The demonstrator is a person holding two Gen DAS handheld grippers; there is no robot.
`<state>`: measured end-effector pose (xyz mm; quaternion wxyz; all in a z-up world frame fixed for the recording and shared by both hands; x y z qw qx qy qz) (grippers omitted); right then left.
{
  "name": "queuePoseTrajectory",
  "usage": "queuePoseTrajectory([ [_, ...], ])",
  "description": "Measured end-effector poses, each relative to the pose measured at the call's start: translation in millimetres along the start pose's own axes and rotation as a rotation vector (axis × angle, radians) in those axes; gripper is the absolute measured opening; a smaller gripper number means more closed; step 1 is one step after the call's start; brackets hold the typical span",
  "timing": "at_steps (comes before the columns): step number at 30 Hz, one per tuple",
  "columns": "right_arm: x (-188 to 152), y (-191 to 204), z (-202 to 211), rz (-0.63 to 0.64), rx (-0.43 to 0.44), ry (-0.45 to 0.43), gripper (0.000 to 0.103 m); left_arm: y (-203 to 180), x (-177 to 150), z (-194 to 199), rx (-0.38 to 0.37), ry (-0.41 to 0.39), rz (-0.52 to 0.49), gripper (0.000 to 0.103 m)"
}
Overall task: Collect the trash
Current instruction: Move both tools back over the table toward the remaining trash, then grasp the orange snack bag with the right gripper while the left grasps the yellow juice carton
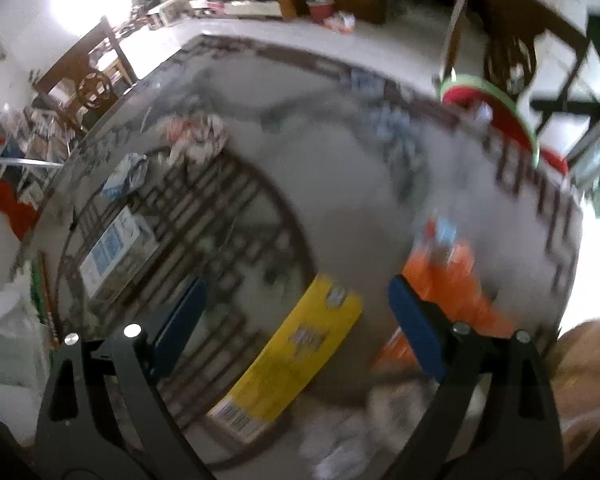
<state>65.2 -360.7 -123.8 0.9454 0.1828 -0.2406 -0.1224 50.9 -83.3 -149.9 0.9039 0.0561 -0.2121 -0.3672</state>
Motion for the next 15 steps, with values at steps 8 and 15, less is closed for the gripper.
queuePoseTrajectory([
  [8, -26.3, 23.6, -1.0, -0.009, -0.004, 0.007, 0.079, 1.7, -36.8, -27.2, -0.091, 0.066, -0.043, 0.09],
  [15, -42.1, 39.3, -3.0, -0.017, -0.014, 0.011, 0.079, 7.5, -47.0, -43.0, -0.17, 0.089, 0.031, 0.051],
])
Point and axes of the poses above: each gripper's, at about its wrist camera, not at the fingertips, and z roughly against the way its jaws point, y to its left, x to its top, the point moved 4 cm from there along -z, roughly the way its jaws point, and after that the axes turned 12 degrees about -z, right-handed, at the moved point
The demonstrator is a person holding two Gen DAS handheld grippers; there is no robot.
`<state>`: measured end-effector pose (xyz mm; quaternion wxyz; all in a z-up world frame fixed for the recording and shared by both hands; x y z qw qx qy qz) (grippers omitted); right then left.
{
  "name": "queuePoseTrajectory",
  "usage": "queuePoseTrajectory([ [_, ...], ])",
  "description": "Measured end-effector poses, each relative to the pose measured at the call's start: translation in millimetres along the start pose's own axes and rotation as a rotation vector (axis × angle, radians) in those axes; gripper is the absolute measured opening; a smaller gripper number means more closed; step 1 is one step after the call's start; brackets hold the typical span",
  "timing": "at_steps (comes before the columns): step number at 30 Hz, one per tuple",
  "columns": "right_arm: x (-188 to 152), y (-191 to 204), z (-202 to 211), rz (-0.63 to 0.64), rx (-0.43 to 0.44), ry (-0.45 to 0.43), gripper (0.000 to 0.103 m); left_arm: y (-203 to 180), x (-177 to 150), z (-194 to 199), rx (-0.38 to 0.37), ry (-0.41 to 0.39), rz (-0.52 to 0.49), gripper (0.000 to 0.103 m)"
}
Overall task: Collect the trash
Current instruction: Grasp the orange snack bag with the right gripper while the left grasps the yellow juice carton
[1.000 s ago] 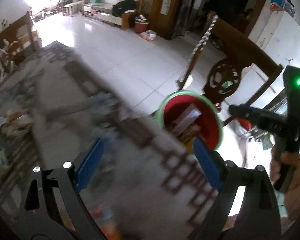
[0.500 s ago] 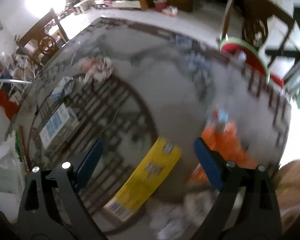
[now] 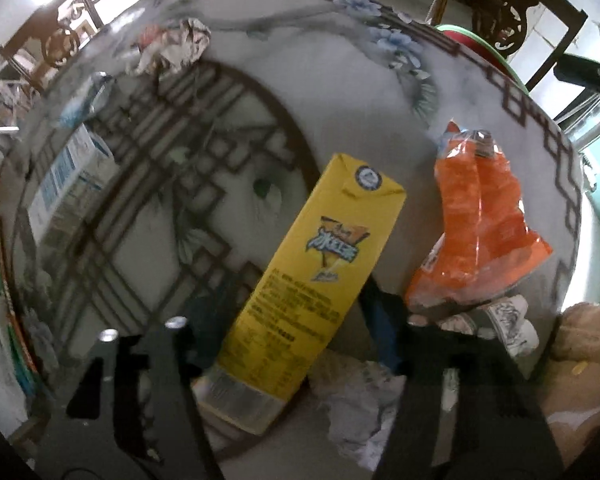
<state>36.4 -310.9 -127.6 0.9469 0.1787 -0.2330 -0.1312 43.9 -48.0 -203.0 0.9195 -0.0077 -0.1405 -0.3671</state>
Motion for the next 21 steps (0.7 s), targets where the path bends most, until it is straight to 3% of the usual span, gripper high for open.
queuePoseTrajectory([
  [1, -2.1, 1.3, -1.5, -0.003, 0.001, 0.006, 0.079, 0.2, 0.0, 0.3, -0.004, -0.003, 0.002, 0.041],
  [2, -5.4, 4.0, -4.3, -0.004, 0.003, 0.017, 0.079, 0.5, 0.0, 0.5, -0.003, -0.004, 0.003, 0.04],
  [11, -33.0, 41.0, -34.7, 0.024, 0.055, 0.126, 0.08, 19.5, 1.3, 16.0, -0.029, -0.098, 0.192, 0.039],
  [14, -40.1, 53.0, -48.0, 0.036, 0.066, 0.17, 0.091, 22.4, 2.4, 21.6, -0.039, -0.129, 0.252, 0.039],
  [21, -55.7, 80.0, -74.9, 0.093, 0.081, 0.251, 0.091, 34.0, -4.5, 33.2, -0.047, -0.182, 0.389, 0.039],
])
Point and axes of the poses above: each gripper's, at about its wrist camera, not at the fingertips, and z roughly against the way its jaws point, y to its left, x to its top, the point moved 4 cm from there along -z, roughly the way its jaws point, and after that the axes turned 12 degrees about -z, right-handed, at the moved point
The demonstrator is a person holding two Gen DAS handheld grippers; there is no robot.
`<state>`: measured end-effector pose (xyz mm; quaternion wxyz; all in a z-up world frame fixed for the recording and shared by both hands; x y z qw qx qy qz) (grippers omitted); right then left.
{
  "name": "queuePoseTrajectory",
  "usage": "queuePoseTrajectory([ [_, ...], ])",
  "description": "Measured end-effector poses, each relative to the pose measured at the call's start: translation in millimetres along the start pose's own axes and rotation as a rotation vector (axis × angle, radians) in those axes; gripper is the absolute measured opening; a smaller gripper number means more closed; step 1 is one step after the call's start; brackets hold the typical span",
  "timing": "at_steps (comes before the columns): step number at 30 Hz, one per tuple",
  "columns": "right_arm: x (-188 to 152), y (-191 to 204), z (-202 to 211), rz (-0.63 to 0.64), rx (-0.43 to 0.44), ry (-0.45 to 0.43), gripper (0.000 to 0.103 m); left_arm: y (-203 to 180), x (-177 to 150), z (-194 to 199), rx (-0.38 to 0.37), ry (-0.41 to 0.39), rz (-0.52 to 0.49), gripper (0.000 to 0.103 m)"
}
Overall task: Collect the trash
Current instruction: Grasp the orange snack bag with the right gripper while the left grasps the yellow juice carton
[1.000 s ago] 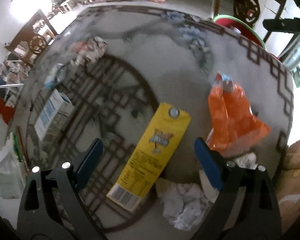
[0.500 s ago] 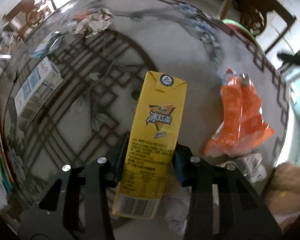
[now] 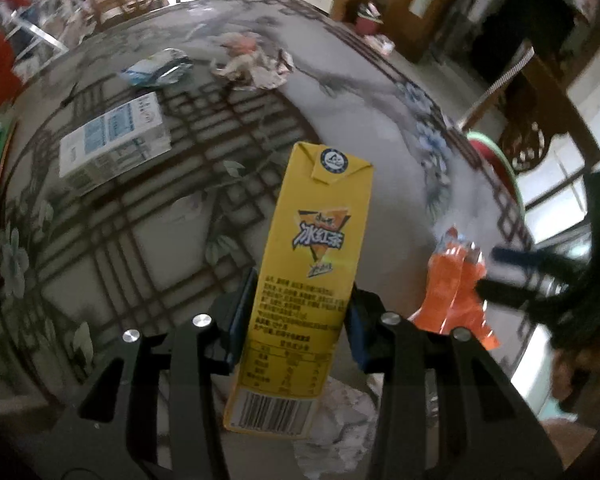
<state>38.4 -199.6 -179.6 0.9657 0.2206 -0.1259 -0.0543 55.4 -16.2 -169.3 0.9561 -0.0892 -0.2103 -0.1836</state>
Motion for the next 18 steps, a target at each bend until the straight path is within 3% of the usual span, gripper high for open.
queuePoseTrajectory([
  [6, -1.9, 4.0, -14.6, 0.019, -0.017, 0.033, 0.091, -8.7, 3.7, 9.8, 0.006, -0.036, -0.008, 0.039],
  [18, 2.6, 3.7, -21.0, 0.039, -0.019, 0.034, 0.091, -9.1, 6.6, 6.7, 0.023, -0.025, -0.001, 0.04],
])
Point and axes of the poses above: each gripper's, at about its wrist camera, not at the fingertips, and z roughly against the way its jaws point, y to its left, x to its top, the point moved 4 cm from there along -z, roughly the way its jaws point, and after that the axes turned 12 degrees about -z, right-handed, at the moved point
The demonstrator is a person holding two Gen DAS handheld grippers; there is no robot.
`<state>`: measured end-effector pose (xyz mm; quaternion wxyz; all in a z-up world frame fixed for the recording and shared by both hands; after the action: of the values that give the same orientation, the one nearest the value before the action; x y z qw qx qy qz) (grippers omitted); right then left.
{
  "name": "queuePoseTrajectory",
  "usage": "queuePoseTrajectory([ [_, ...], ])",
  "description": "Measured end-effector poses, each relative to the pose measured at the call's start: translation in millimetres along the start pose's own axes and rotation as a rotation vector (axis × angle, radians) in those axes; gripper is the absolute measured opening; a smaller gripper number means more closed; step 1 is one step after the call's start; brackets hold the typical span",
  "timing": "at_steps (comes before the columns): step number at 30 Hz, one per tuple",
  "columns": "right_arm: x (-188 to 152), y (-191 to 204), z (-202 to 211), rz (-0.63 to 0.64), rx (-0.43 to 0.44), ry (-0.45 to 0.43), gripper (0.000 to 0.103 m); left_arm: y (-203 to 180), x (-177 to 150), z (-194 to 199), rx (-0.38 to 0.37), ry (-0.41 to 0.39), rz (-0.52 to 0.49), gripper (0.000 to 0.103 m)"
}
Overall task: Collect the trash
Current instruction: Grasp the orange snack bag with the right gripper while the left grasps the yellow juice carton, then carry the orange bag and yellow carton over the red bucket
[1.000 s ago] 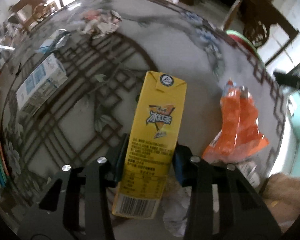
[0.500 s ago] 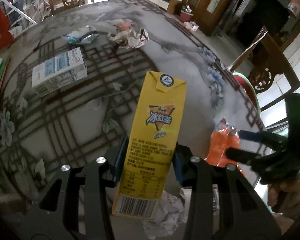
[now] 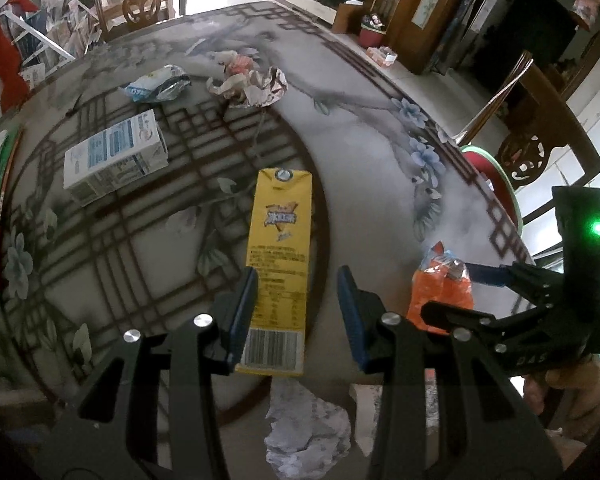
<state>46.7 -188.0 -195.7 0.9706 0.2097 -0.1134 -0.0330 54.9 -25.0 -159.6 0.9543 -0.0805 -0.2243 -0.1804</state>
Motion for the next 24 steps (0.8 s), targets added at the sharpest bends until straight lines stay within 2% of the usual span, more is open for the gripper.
queuePoseTrajectory([
  [4, -0.3, 3.5, -0.3, 0.01, -0.001, 0.001, 0.091, 4.0, -6.0, -0.2, -0.004, 0.006, 0.007, 0.057],
  [11, -1.8, 5.6, -3.1, 0.017, -0.002, 0.008, 0.09, 12.1, -13.4, -20.2, -0.02, 0.057, 0.03, 0.058],
  [13, -1.6, 7.2, -3.5, 0.028, -0.007, 0.005, 0.081, 12.2, -14.1, -26.6, -0.022, 0.071, 0.034, 0.049],
  [15, -1.2, 8.0, -6.1, 0.036, -0.005, 0.014, 0.063, 13.1, -13.9, -32.2, -0.027, 0.081, 0.042, 0.037],
  [18, -0.5, 10.1, -3.0, 0.042, 0.001, 0.008, 0.06, 15.0, -10.5, -30.3, -0.021, 0.063, 0.062, 0.033],
  [24, 13.0, 17.9, 36.6, 0.073, 0.018, -0.126, 0.06, 13.9, 8.6, 1.2, 0.004, -0.037, 0.054, 0.033],
])
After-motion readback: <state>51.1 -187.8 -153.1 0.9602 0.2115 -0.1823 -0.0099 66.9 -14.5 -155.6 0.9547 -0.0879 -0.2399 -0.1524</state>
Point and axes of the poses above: each gripper's, at about its wrist camera, not at the fingertips, and z roughly against the way its jaws point, y to its left, x to its top, the point moved 4 cm from there along -z, roughly the way its jaws point, and after that the axes turned 12 degrees about -z, right-handed, at the moved point
